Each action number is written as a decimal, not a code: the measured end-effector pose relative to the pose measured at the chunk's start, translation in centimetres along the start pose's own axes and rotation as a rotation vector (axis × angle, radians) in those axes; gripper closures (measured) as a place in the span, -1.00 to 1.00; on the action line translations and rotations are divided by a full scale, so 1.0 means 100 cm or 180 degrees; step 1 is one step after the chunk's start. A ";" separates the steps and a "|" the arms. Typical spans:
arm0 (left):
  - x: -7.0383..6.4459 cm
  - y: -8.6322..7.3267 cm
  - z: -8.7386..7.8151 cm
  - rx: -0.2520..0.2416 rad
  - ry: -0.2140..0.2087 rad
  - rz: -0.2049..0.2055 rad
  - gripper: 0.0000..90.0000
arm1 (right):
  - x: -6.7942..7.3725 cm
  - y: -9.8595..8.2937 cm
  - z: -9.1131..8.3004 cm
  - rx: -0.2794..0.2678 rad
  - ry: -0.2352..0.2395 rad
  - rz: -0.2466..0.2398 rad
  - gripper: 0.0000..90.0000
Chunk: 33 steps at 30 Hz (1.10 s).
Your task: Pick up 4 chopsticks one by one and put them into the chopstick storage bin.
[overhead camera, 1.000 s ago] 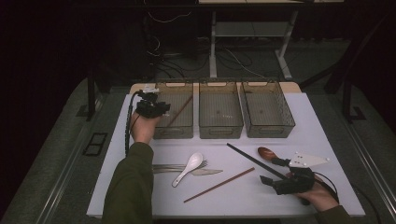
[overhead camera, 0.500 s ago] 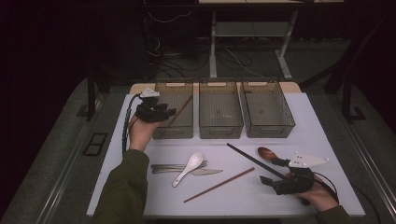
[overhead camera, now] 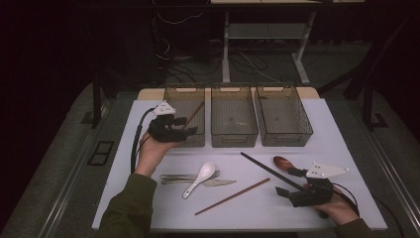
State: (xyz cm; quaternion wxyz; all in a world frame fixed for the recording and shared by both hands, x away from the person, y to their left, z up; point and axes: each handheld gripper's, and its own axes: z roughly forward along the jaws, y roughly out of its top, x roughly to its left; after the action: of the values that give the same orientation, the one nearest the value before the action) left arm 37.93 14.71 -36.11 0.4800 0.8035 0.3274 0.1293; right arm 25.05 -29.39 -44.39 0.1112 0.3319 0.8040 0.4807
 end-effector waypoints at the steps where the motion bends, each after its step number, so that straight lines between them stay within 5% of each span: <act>1: -0.004 -0.001 -0.001 0.0002 -0.0013 0.0025 -0.21 | 0.000 0.000 0.000 0.0001 0.0001 -0.0001 -0.69; 18: -0.060 -0.030 0.003 -0.0012 -0.0335 0.0202 -0.40 | 0.000 0.000 0.000 0.0002 0.0008 -0.0005 -0.69; 33: -0.102 -0.058 0.009 0.0077 -0.0473 0.0396 -0.22 | 0.000 0.000 0.001 0.0006 0.0009 -0.0014 -0.69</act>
State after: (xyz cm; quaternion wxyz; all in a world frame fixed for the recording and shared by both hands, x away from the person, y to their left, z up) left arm 28.45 9.34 -40.43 0.4844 0.8354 0.2418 0.0950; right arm 25.06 -29.31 -44.45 0.1108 0.3295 0.8054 0.4801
